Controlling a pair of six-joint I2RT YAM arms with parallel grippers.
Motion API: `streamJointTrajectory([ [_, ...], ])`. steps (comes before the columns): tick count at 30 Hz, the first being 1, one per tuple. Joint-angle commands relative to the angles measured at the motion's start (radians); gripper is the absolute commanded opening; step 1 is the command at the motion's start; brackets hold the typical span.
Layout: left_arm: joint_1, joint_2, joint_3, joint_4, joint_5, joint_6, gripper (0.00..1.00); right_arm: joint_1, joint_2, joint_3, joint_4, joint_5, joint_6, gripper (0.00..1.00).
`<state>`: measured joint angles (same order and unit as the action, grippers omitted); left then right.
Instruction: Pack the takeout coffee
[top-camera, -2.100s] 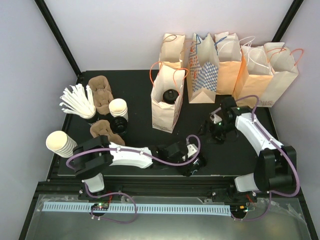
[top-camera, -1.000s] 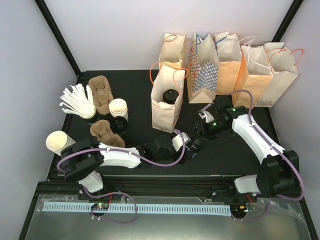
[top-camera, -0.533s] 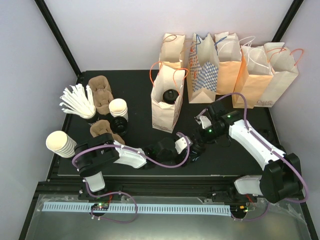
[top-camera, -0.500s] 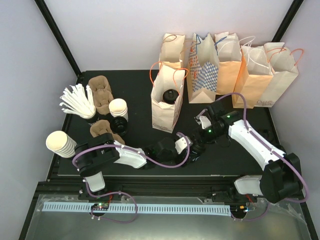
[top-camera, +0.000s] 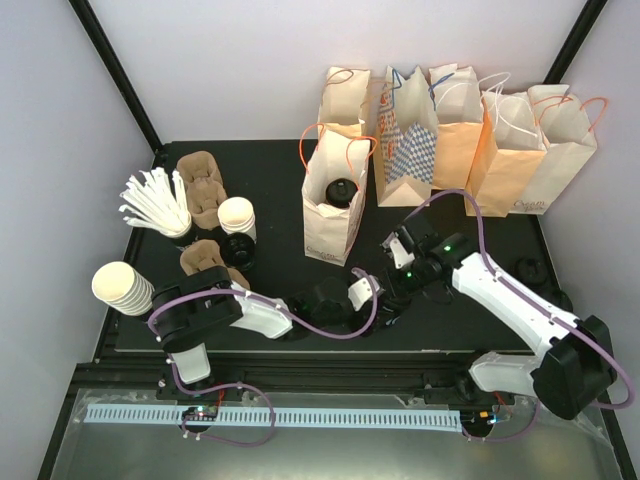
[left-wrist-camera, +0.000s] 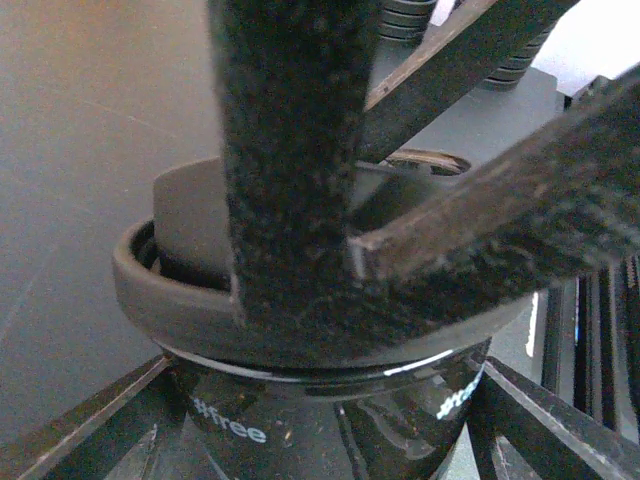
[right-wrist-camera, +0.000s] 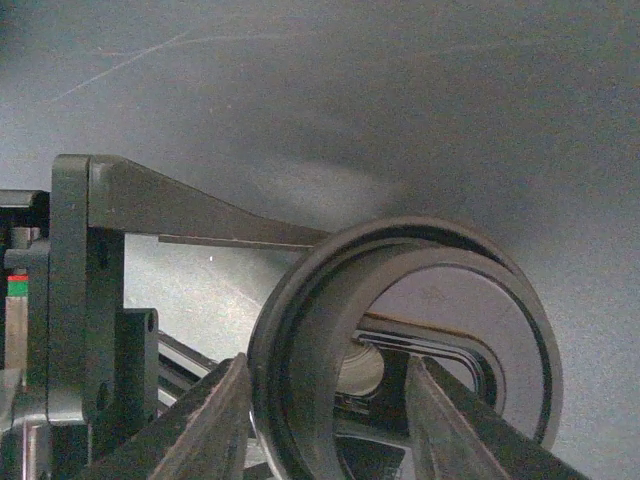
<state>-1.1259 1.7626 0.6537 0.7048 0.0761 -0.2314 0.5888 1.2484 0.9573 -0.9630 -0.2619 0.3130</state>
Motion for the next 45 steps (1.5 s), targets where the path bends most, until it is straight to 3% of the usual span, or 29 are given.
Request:
streamJointTrajectory([
  [1,0.014,-0.006,-0.003,0.167,-0.021,0.002,0.78,0.077,-0.052,-0.049,-0.046,0.045,0.09,0.43],
  [11,0.007,-0.044,-0.061,0.139,0.003,0.013,0.85,0.238,-0.159,-0.108,-0.02,0.169,0.18,0.37],
  [18,-0.019,-0.072,-0.067,0.061,-0.009,0.037,0.89,0.296,-0.214,-0.195,0.017,0.144,0.237,0.38],
  [31,-0.081,-0.194,-0.086,-0.135,-0.02,0.029,0.99,0.303,-0.162,-0.159,0.03,0.161,0.235,0.42],
  [37,-0.094,-0.273,-0.1,-0.22,-0.014,-0.016,0.99,0.303,-0.139,-0.086,-0.004,0.205,0.236,0.5],
  [45,-0.108,-0.384,-0.11,-0.345,-0.026,-0.092,0.99,0.302,-0.112,-0.022,-0.022,0.243,0.227,0.52],
])
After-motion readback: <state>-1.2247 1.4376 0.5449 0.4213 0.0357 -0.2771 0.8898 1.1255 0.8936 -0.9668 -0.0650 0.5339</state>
